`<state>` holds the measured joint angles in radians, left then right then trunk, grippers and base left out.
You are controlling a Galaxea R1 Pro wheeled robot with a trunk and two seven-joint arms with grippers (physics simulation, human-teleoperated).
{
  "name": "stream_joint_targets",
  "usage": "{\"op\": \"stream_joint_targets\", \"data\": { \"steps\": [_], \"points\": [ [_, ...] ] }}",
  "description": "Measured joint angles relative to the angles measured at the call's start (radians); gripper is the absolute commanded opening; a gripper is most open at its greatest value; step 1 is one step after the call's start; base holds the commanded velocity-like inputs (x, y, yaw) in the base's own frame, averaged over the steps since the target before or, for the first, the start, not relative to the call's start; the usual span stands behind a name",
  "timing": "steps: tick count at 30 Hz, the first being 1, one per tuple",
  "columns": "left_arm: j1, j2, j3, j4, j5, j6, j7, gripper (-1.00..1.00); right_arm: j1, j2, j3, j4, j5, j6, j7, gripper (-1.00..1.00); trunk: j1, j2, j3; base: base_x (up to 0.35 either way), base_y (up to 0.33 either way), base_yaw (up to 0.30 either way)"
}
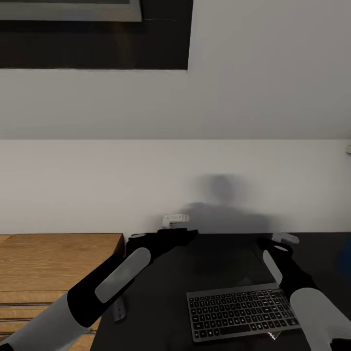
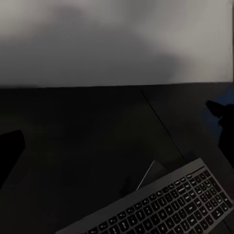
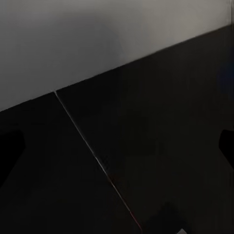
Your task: In the bedroom, organize the workspace by keeping the computer under the desk, ensuring the monitor is on the desk, placing the keyboard on the desk next to the monitor, placing the mouse on the desk next to the keyboard, moving the folder from the swivel chair onto the desk next to the mouse, stacking the notebook on top of the folder with the pen on top of the notebook, and positioning the swivel chair next to the desk.
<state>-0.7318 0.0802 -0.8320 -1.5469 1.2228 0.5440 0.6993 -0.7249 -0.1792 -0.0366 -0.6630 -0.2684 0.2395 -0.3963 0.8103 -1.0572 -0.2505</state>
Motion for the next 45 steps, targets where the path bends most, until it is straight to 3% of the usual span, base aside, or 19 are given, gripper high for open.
{"op": "stream_joint_targets", "data": {
  "steps": [2, 5, 12, 13, 16, 17, 19, 22, 34, 45],
  "points": [
    [0.0, 0.004, -0.001, -0.01, 0.003, 0.0, 0.0, 1.0, -0.036, -0.009, 0.001, 0.04, -0.001, 0.0, 0.001, 1.0, 0.0, 0.0, 0.0, 0.0, 0.0, 0.0],
    [0.0, 0.01, -0.002, -0.026, 0.036, 0.0, 0.001, 1.0, -0.193, -0.046, 0.003, 0.265, 0.0, -0.013, 0.046, 1.0, 0.0, 0.0, 0.0, 0.0, 0.0, 0.0],
    [0.0, 0.011, 0.014, -0.031, 0.079, 0.001, -0.002, 1.0, -0.289, -0.089, 0.008, 0.424, -0.005, -0.037, 0.15, 1.0, 0.0, 0.0, 0.0, 0.0, 0.0, 0.0],
    [0.0, 0.01, 0.032, -0.036, 0.114, 0.002, -0.003, 1.0, -0.296, -0.091, 0.008, 0.438, -0.007, -0.037, 0.164, 1.0, 0.0, 0.0, 0.0, 0.0, 0.0, 0.0],
    [0.0, 0.009, 0.048, -0.04, 0.17, 0.002, -0.004, 1.0, -0.299, -0.089, 0.007, 0.453, -0.008, -0.035, 0.172, 1.0, 0.0, 0.0, 0.0, 0.0, 0.0, 0.0],
    [0.0, 0.011, 0.068, -0.042, 0.245, 0.002, -0.004, 1.0, -0.301, -0.086, 0.007, 0.502, -0.008, -0.035, 0.19, 1.0, 0.0, 0.0, 0.0, 0.0, 0.0, 0.0],
    [0.0, 0.011, 0.099, -0.043, 0.306, 0.003, -0.004, 1.0, -0.302, -0.083, 0.007, 0.557, -0.007, -0.035, 0.231, 1.0, 0.004, -0.007, -0.003, 0.0, 0.0, 0.0],
    [0.0, 0.008, 0.133, -0.044, 0.35, 0.003, -0.001, 1.0, -0.302, -0.08, 0.007, 0.615, -0.006, -0.038, 0.29, 1.0, 0.015, -0.028, -0.013, 0.0, 0.0, 0.0],
    [0.0, 0.007, 0.155, -0.045, 0.371, 0.004, 0.001, 1.0, -0.3, -0.078, 0.006, 0.657, -0.005, -0.044, 0.321, 1.0, 0.061, -0.112, -0.05, 0.0, 0.0, 0.0],
    [0.0, 0.008, 0.136, -0.043, 0.375, 0.004, 0.001, 1.0, -0.297, -0.077, 0.006, 0.665, -0.008, -0.04, 0.318, 1.0, 0.103, -0.189, -0.085, 0.0, 0.0, 0.0]
  ]
}}
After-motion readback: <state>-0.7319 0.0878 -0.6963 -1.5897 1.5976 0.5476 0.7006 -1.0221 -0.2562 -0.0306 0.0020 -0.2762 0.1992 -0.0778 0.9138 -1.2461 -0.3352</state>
